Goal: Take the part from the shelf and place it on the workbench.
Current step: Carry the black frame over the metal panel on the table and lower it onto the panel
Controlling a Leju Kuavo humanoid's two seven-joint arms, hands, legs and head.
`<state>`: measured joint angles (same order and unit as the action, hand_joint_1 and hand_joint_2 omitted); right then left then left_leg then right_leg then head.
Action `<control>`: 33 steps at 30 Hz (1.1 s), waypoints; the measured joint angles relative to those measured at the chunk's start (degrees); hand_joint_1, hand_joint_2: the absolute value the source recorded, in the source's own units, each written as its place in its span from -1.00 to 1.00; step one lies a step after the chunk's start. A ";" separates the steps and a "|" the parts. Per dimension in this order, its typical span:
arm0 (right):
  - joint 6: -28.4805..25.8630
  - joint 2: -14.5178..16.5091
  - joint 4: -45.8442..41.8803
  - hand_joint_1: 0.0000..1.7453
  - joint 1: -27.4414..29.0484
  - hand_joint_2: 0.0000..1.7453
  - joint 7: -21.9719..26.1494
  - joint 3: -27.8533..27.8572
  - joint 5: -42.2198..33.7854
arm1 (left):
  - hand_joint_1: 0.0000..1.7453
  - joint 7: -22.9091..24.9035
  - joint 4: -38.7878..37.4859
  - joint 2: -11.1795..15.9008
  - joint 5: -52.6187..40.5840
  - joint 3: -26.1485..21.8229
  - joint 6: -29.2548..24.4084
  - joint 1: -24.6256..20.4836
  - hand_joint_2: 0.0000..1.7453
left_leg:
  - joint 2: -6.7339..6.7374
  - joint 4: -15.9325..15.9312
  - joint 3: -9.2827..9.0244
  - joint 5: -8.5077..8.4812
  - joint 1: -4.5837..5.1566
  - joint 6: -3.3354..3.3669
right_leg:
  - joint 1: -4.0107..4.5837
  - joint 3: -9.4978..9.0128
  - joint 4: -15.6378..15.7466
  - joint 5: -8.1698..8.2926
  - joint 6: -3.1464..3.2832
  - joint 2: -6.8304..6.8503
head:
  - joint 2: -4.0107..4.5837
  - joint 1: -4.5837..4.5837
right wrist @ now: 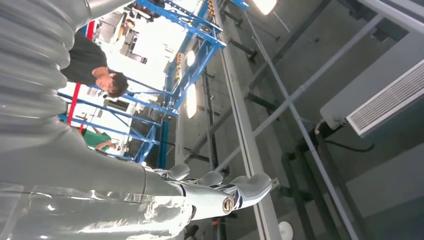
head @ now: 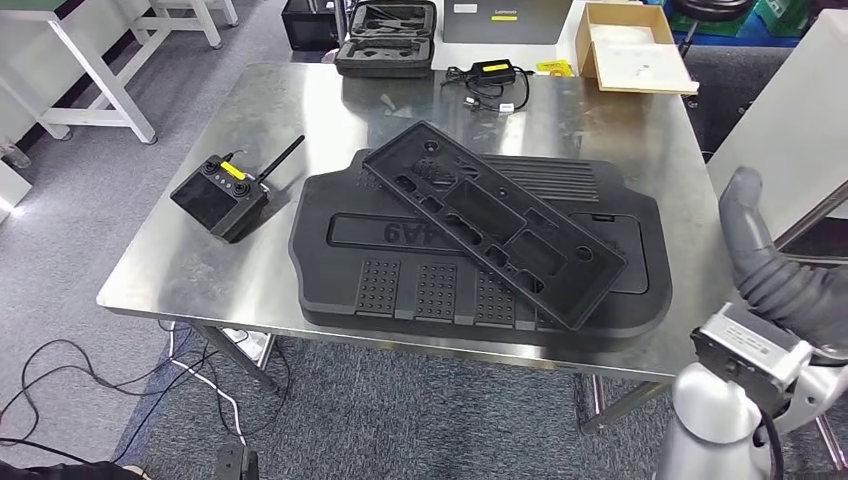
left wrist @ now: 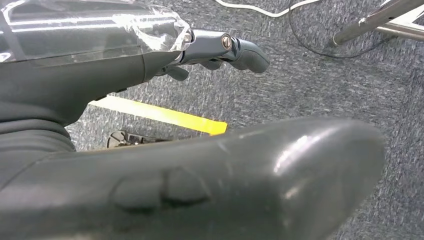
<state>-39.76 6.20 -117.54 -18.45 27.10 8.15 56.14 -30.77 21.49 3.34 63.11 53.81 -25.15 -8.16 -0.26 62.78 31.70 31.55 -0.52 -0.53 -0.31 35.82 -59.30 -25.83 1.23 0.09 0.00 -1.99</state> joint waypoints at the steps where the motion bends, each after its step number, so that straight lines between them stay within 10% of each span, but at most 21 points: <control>1: -0.02 -0.01 -0.01 -1.00 0.08 1.00 0.13 0.00 -0.21 | -1.00 0.02 0.00 0.01 0.00 0.00 -0.04 -0.08 -1.00 | 0.05 -3.03 -1.74 -0.76 0.29 0.38 | 0.06 0.09 -0.01 0.22 -0.16 0.03 | 0.00 -0.05; 6: -0.06 -0.03 -0.03 -1.00 0.73 1.00 0.78 0.02 -1.01 | -1.00 0.15 0.00 -0.04 0.15 0.02 -0.33 -0.20 -1.00 | 0.47 -5.53 -1.83 -2.77 0.52 1.71 | -0.10 0.58 -0.61 0.01 -1.78 0.08 | 0.00 0.24; 10: -0.07 -0.04 -0.10 -1.00 1.45 1.00 1.91 0.02 -1.63 | -1.00 0.26 0.00 -0.09 0.34 0.02 -0.48 -0.50 -1.00 | 0.84 -5.75 0.68 -4.86 0.29 2.54 | -0.22 4.15 -12.19 -9.21 -2.52 -0.05 | 0.00 1.72; 12: -0.08 -0.04 -0.17 -1.00 2.00 1.00 2.51 0.03 -2.01 | -1.00 0.32 0.00 -0.09 0.46 0.02 -0.49 -0.49 -1.00 | 0.88 -5.30 2.21 -5.64 0.31 2.47 | -0.24 3.64 -15.23 -9.92 -2.65 -0.04 | 0.00 2.22; 16: -0.09 -0.04 -0.66 -1.00 2.28 1.00 3.40 0.04 -2.45 | -1.00 0.33 0.00 -0.11 0.87 0.02 -0.49 -0.50 -1.00 | 0.88 -3.91 4.52 -6.65 0.40 1.78 | -0.08 -6.07 -2.17 -6.04 -2.05 -0.04 | -0.01 2.96; 20: -0.10 0.00 -0.95 -1.00 2.62 1.00 4.46 0.08 -2.99 | -1.00 0.25 0.00 -0.10 1.27 0.02 -0.48 -0.48 -1.00 | 0.77 -3.59 5.02 -7.79 0.48 0.54 | 0.18 -7.25 1.38 -5.30 -0.96 -0.06 | 0.00 2.79; 26: -0.06 1.18 -0.93 -1.00 3.28 1.00 7.92 0.13 -4.52 | -1.00 0.22 0.00 -0.02 1.92 0.02 -0.46 -0.30 -1.00 | 0.51 10.79 9.04 3.59 -0.05 -1.07 | -0.24 -3.07 1.63 -1.65 0.47 0.27 | 0.00 1.29; 28: -0.06 1.71 -0.89 -1.00 3.48 1.00 8.89 0.16 -5.04 | -1.00 0.22 0.00 0.01 2.23 0.02 -0.46 -0.12 -1.00 | 0.51 11.42 7.08 2.18 -0.22 -1.21 | -0.26 -1.46 1.39 -0.60 0.25 0.28 | 0.00 0.92; 33: -0.06 2.64 -0.81 -1.00 3.53 1.00 10.00 0.32 -6.07 | -1.00 0.17 0.00 0.02 2.85 0.02 -0.59 0.21 -1.00 | 0.30 -5.31 -4.76 -0.39 -0.15 -0.49 | -0.13 0.54 0.91 1.56 -1.13 0.33 | 0.00 0.04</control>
<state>-39.82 8.85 -118.34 -14.92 37.10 8.47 50.08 -30.61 21.49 3.36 65.96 53.83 -25.74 -7.94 0.04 57.47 26.94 31.16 -0.67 -1.02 -0.44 36.36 -58.39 -24.27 0.10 0.42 0.00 -1.95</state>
